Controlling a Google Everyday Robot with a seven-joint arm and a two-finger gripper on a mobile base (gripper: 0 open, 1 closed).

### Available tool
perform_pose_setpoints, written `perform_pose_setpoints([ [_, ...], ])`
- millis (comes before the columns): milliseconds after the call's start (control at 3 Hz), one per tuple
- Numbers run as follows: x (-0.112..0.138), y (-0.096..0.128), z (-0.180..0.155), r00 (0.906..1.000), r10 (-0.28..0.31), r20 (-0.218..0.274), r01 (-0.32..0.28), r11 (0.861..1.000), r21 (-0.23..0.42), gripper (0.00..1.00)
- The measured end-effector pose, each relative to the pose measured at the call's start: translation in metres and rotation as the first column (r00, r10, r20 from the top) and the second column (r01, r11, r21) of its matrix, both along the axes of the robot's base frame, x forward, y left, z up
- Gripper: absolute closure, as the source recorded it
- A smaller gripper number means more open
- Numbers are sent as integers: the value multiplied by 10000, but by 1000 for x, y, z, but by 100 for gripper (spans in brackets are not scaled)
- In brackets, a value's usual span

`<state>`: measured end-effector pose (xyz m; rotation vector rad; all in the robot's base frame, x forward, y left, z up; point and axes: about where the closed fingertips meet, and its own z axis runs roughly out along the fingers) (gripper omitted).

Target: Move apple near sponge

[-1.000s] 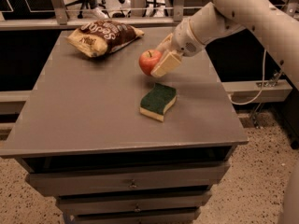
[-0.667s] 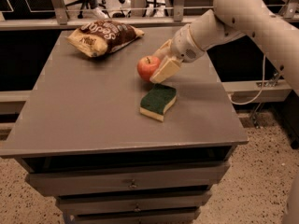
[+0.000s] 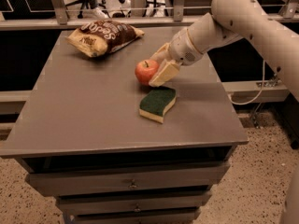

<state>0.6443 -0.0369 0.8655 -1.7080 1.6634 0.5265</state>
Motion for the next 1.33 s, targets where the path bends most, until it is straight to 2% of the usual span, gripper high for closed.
perform_pose_setpoints([
  [667, -17, 22, -6, 9958, 893, -224, -895, 9959, -107, 1],
  [1000, -20, 28, -6, 9931, 1150, -222, -1153, 9932, -136, 0],
  [1333, -21, 29, -4, 9931, 1154, -184, -1155, 9933, -36, 0],
])
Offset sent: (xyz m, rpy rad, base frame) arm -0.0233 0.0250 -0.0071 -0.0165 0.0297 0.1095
